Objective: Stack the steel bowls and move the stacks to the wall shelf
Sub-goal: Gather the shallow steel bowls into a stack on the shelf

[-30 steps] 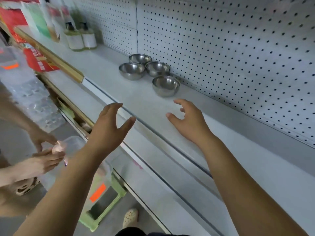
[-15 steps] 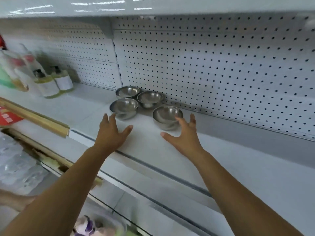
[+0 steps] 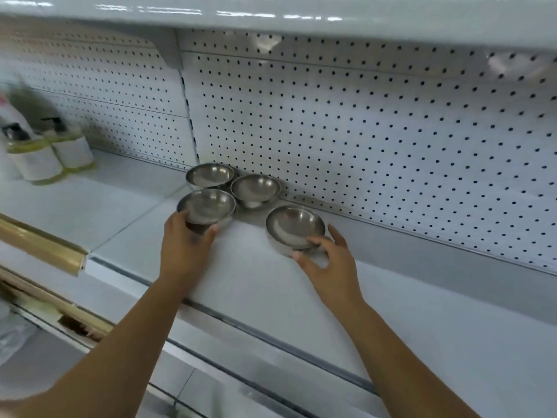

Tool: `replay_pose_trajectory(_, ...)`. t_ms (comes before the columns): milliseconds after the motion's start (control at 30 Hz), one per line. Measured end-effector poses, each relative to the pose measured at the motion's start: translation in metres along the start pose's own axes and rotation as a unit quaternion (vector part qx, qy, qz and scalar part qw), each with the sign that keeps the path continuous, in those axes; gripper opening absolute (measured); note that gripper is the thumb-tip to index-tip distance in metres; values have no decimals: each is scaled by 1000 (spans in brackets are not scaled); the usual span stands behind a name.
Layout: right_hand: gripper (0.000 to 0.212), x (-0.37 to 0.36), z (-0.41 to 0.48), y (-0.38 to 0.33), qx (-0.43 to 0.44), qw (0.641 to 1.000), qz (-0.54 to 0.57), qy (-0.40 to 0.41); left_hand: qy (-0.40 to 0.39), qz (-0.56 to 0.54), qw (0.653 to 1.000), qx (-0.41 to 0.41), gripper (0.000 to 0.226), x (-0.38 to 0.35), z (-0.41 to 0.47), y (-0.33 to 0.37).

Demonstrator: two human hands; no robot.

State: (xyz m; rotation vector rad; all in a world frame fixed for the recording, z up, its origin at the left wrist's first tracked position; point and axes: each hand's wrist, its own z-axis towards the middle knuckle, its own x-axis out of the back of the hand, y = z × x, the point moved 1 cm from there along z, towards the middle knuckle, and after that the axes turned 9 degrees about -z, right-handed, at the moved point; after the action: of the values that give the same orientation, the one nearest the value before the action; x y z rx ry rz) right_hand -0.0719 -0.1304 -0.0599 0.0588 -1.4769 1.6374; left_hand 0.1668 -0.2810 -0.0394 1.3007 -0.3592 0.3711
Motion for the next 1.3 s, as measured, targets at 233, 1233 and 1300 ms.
replay_pose_trajectory(233,25,4,-4,-1,13,997,61,54,6,5,998,-58,62,1,-7,0)
replay_pose_trajectory(1233,39,9,-15,-13,99,988,82,80,-135,-170,974,-57,102,-32,-82,25)
replay_pose_trajectory(1300,39,10,-16,-14,91,991,78,65,-143,-152,976,-69,93,-30,-82,26)
